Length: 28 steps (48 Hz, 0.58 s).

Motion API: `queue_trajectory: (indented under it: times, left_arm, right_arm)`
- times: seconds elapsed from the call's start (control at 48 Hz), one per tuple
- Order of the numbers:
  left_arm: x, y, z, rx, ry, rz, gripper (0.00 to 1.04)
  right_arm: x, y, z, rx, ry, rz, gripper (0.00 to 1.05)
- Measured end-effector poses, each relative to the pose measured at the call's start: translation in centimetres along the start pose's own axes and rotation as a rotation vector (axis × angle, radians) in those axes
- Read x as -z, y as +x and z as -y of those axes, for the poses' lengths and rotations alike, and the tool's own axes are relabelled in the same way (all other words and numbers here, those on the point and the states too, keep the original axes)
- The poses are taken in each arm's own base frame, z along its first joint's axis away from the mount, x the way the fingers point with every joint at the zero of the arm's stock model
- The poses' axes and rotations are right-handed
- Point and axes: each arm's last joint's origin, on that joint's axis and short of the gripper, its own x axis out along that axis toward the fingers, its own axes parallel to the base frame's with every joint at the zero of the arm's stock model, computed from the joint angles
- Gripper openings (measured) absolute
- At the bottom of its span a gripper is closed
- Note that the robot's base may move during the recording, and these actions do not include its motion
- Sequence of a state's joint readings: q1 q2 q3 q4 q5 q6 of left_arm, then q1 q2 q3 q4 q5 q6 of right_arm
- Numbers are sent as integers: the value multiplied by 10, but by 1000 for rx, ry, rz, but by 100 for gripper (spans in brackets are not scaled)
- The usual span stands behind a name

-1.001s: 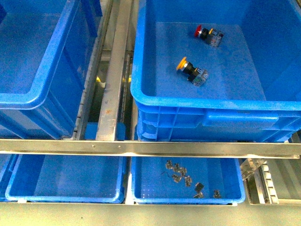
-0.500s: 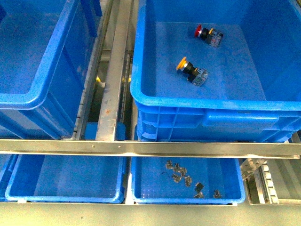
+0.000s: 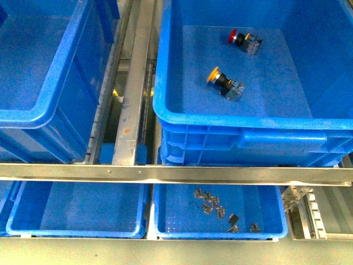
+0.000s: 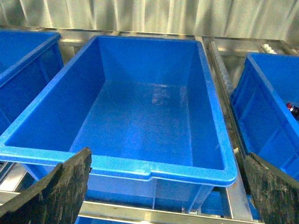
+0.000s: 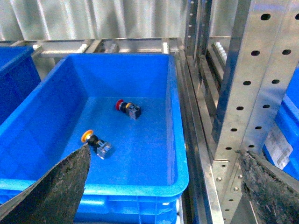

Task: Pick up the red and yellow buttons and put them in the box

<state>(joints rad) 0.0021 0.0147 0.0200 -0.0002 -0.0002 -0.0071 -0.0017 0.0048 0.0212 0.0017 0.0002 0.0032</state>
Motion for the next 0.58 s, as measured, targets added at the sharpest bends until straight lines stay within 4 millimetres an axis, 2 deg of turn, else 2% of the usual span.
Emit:
queue_trajectory:
  times: [0.584]
  left_arm:
    - [0, 0, 0, 0, 0, 0, 97]
  right_arm:
    - [0, 0, 0, 0, 0, 0, 98]
